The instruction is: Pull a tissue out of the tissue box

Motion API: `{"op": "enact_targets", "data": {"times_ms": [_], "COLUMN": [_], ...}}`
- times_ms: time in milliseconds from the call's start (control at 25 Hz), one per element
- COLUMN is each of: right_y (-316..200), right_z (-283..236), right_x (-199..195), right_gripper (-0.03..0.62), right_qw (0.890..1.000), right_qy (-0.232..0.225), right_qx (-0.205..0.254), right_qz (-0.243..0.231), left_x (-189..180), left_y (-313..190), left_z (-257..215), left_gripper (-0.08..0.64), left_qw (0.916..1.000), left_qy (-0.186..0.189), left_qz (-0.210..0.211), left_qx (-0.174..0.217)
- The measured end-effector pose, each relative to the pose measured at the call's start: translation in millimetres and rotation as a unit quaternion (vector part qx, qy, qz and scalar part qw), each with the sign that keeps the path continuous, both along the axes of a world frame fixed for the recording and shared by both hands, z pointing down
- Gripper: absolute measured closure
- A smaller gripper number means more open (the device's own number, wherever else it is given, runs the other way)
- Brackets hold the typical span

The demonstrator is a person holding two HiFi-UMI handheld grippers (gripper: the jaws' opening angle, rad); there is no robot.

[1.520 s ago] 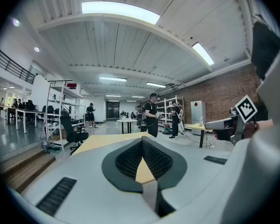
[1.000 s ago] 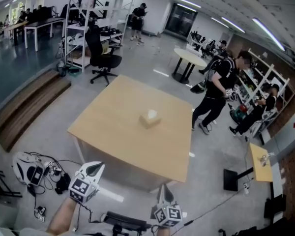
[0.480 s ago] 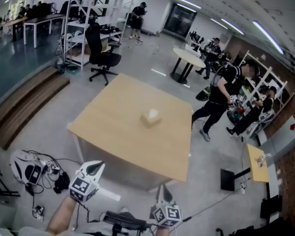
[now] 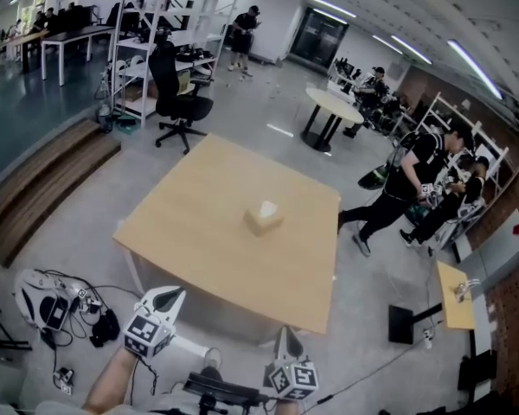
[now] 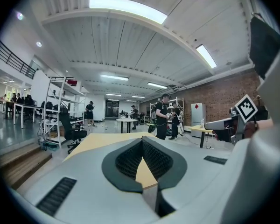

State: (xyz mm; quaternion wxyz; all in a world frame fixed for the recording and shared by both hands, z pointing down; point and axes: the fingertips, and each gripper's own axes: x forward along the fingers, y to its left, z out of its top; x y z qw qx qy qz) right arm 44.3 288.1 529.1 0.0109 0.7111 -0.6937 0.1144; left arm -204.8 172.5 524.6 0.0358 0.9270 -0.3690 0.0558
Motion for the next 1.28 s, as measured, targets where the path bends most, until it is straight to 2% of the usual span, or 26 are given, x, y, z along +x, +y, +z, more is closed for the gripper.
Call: {"op": "enact_targets", "data": {"times_ms": [880, 1280], "right_y": [-157.7, -206.0], "right_z": [4.5, 7.4], "right_x": [92.4, 129.4], "right_gripper": [0.581, 0.581], "right_qw": [0.998, 0.998], "right_qy": [-0.025, -0.036], "right_qx": [0.002, 0.000], "right_qz": [-0.049, -0.054], "left_x": [107.0, 142.0], "left_y": [-137.9, -183.5], "left_z": [-4.7, -9.5], "left_gripper": [0.554, 0.554], "left_qw": [0.9995, 0.9990], "left_qy": [-0.024, -0.032], "left_qz": [-0.022, -0.032], "left_qx": [-0.003, 0.001]}}
